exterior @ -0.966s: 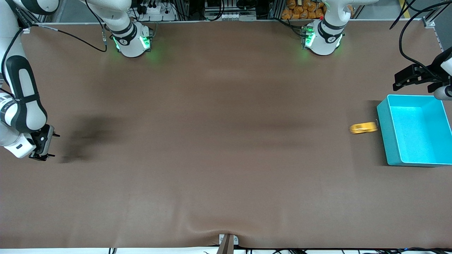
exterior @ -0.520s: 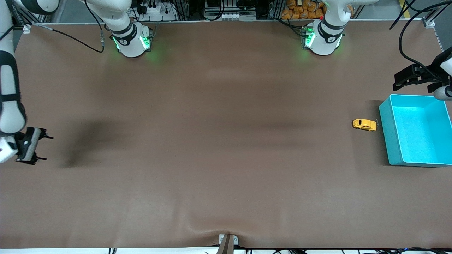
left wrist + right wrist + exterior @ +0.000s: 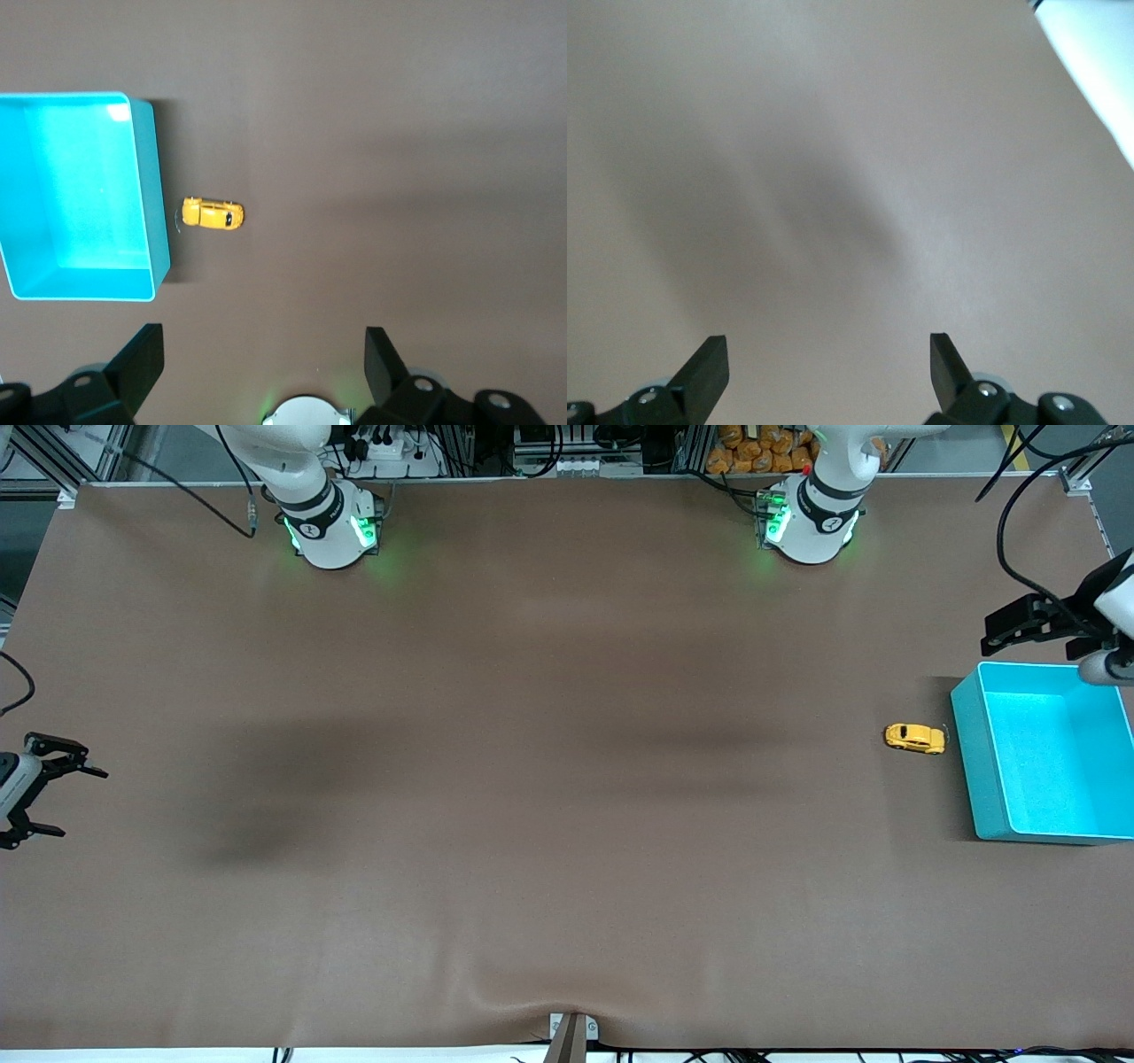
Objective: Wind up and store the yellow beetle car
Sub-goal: 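Retract the right gripper while the left gripper reaches the car, then lower the left gripper and close it on the yellow car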
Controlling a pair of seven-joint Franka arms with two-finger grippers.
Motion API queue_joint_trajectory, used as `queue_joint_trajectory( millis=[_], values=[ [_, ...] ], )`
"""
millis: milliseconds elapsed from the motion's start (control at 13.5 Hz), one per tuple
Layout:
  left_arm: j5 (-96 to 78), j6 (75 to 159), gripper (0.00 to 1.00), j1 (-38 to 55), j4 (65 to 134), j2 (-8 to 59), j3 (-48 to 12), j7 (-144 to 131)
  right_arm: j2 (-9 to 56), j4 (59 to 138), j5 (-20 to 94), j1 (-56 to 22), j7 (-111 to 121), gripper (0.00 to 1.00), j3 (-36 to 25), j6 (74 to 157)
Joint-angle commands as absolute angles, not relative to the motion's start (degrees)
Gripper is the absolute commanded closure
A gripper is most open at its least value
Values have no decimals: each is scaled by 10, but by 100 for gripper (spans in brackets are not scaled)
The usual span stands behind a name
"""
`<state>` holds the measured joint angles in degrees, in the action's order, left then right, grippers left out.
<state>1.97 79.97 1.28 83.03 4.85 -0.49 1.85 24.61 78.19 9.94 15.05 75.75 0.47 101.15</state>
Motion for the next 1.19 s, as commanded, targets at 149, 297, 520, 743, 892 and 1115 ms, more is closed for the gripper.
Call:
queue_joint_trajectory(
  millis=[149,297,520,743,892,1115],
  values=[
    [44,875,0,9,921,59,-3,-212,161,795,104,116,622,0,18,982],
    [44,933,0,11,976,59,-3,-271,128,799,101,99,505,0,18,980],
    [44,1045,0,6,1064,59,-1,-354,79,807,93,73,321,0,18,945],
    [45,1153,0,-10,1149,66,1,-445,39,810,45,34,152,0,13,876],
    [47,1203,0,-36,1186,82,4,-479,17,826,41,-15,83,0,-27,839],
    [47,1279,0,-83,1223,106,4,-498,-13,858,41,-86,68,0,-111,817]
  ],
)
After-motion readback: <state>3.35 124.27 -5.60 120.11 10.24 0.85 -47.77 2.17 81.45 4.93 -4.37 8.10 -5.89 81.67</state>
